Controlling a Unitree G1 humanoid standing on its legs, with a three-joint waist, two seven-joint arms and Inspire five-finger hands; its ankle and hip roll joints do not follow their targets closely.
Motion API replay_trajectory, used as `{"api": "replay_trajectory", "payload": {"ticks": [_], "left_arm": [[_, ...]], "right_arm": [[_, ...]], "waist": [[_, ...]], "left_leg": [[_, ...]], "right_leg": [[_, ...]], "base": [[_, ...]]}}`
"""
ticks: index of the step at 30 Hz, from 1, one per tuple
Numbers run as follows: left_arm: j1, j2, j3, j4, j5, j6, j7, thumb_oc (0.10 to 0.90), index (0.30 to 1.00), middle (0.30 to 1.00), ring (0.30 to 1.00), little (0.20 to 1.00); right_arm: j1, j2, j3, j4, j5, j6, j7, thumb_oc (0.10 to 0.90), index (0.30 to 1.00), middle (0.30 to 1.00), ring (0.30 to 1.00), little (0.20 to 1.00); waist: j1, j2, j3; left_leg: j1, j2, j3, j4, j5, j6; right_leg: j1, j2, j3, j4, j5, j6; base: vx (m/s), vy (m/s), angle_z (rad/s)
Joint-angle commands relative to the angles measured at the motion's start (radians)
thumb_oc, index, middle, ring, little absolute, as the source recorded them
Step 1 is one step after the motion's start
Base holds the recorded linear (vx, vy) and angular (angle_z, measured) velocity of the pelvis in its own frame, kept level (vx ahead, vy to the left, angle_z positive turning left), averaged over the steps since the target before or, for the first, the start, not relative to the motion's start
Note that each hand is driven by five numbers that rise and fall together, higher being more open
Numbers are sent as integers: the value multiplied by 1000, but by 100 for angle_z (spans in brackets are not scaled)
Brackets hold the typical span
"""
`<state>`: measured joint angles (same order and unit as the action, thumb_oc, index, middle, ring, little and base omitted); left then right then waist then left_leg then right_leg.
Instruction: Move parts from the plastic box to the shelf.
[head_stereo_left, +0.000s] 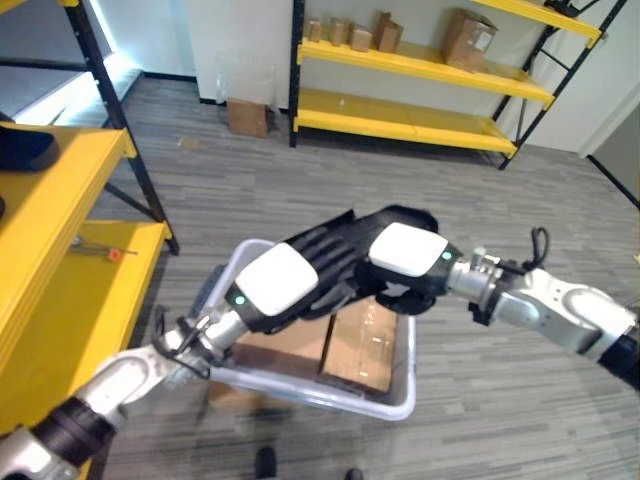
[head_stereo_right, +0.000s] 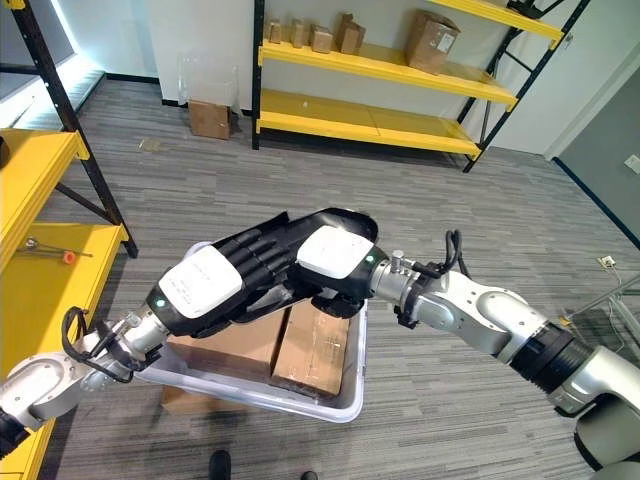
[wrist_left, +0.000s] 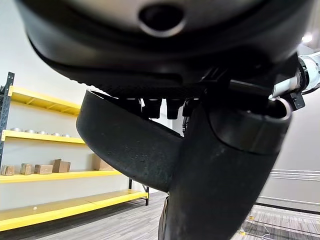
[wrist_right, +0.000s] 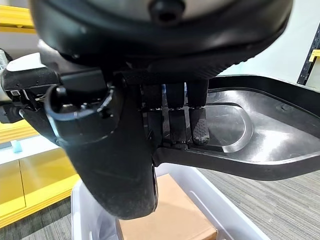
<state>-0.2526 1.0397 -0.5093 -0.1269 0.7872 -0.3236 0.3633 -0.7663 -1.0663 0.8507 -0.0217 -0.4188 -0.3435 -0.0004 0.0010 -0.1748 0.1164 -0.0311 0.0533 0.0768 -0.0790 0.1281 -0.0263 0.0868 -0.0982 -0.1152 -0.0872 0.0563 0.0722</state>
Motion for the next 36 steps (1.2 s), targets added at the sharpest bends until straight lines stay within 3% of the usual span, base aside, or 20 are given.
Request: {"api": "replay_trajectory", "payload": {"ticks": [1, 17, 31, 33, 34, 36], "left_arm": [[-81, -56, -20, -13, -59, -21, 32, 400, 300, 300, 300, 300], [-58, -47, 16, 22, -60, -4, 38, 400, 300, 300, 300, 300], [17, -18, 146, 47, -47, 33, 73, 400, 300, 300, 300, 300], [36, -25, 170, 44, -44, 37, 80, 400, 300, 300, 300, 300], [58, -35, 195, 53, -48, 41, 79, 400, 300, 300, 300, 300], [70, -38, 209, 54, -43, 45, 82, 400, 300, 300, 300, 300]], "right_arm": [[-150, 43, -21, 33, 91, -4, -128, 400, 300, 300, 300, 300], [-134, 43, -42, 38, 97, 0, -126, 400, 300, 300, 300, 300], [-79, 23, -103, 3, 123, -3, -120, 400, 300, 300, 300, 300], [-49, 26, -137, -5, 132, 0, -124, 814, 879, 879, 879, 879], [-8, 32, -178, -24, 172, 2, -111, 900, 1000, 1000, 1000, 1000], [24, 32, -210, -31, 181, 4, -118, 900, 1000, 1000, 1000, 1000]], "waist": [[-2, 24, -119], [-3, 28, -118], [0, 33, -116], [-1, 36, -116], [-3, 39, -115], [-5, 42, -115]], "left_leg": [[75, 63, 7, -8, -100, -15], [76, 61, 7, -8, -102, -14], [79, 61, 6, -8, -102, -15], [79, 60, 6, -8, -103, -14], [79, 61, 7, -8, -103, -14], [79, 60, 8, -8, -103, -14]], "right_leg": [[-17, -30, 25, 46, -47, 63], [-15, -30, 28, 46, -46, 62], [-13, -32, 27, 45, -46, 63], [-13, -32, 27, 45, -46, 62], [-12, -33, 26, 44, -47, 61], [-12, -33, 25, 43, -48, 62]], "base": [[0, 0, 0], [0, 0, 0], [0, 0, 0], [0, 0, 0], [0, 0, 0], [0, 0, 0]]}}
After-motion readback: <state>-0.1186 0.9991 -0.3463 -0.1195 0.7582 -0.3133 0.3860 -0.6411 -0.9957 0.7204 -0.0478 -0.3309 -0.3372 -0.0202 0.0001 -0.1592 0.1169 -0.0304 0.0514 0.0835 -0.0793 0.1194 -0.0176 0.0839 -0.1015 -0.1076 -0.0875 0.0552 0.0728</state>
